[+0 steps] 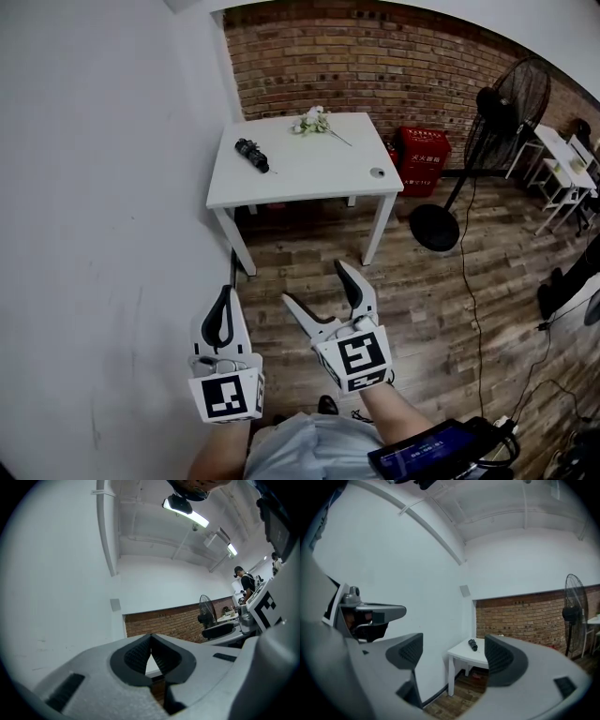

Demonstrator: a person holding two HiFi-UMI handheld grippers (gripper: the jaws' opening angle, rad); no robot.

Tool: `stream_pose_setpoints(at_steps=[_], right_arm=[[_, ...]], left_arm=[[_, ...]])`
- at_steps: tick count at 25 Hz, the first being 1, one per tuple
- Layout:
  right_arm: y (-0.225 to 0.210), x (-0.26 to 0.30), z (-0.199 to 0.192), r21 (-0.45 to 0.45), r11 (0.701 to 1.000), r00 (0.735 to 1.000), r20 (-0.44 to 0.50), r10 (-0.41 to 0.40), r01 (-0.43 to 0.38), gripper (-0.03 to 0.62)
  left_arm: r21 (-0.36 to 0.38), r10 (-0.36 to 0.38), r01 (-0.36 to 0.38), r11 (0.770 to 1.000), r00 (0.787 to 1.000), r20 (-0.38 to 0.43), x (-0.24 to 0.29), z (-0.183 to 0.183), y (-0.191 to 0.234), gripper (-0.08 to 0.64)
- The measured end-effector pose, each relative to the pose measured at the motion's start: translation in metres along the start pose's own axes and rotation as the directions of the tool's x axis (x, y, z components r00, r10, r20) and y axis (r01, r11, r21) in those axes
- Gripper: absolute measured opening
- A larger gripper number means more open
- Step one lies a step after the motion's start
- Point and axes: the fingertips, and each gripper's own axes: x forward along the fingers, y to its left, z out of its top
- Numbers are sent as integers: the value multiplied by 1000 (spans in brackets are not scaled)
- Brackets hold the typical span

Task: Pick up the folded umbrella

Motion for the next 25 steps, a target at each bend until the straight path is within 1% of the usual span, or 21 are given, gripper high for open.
stream_pose_setpoints(at_steps=[7, 14, 20, 25], right_arm=[[-22, 6, -3, -14, 1000, 1000, -4, 22, -22, 408], [-27, 26, -10, -21, 999, 999, -25, 35, -36, 403], [-39, 60, -23, -15, 1000, 999, -47, 19, -20, 402], [-50, 106, -33, -16, 1000, 998, -62, 1, -2, 402]], left_arm=[[0, 43, -43, 999, 999, -7, 9, 0, -12, 6], [-12, 70, -70, 997, 997, -38, 22, -16, -1, 8], [-26, 67, -69, 997, 996, -56, 47, -39, 16, 6], [-40, 51, -54, 998, 996, -72, 88, -59, 39, 8]])
